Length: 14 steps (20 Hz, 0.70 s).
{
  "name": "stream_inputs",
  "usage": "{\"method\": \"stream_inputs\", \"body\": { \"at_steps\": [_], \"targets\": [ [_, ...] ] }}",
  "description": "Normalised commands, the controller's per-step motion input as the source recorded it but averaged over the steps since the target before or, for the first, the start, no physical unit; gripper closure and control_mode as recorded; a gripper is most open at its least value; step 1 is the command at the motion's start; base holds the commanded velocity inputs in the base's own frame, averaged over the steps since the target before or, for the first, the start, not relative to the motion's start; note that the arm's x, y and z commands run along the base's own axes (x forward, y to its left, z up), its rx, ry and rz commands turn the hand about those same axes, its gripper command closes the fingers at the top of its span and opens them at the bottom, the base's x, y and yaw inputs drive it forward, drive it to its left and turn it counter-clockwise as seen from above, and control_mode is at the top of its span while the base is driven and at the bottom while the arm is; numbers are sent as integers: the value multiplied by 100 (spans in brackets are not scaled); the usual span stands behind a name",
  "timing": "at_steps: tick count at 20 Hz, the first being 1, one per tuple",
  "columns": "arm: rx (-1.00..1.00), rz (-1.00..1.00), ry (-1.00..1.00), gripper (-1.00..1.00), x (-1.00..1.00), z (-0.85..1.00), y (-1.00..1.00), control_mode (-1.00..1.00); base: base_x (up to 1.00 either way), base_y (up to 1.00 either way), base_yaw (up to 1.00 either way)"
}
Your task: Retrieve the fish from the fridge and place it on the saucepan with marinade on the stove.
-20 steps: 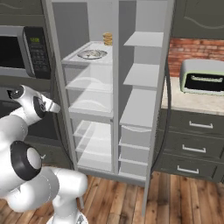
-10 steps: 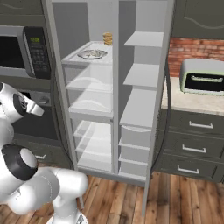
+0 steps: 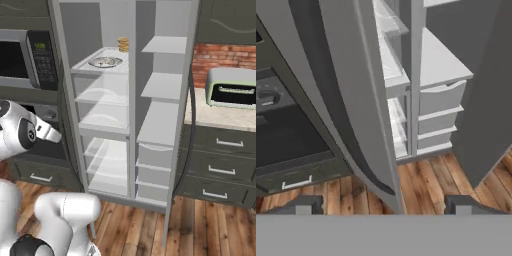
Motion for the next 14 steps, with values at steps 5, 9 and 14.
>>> {"method": "stream_inputs", "body": {
  "at_steps": [5,9,14],
  "targets": [
    [2,16,-2,-100,-28,38,-99,-100,0,0,0],
    [0,28,0,-100,-24,47,-82,-100,0,0,0],
    [0,24,0,-100,-12,35,-58,-100,0,0,0]
  ]
}}
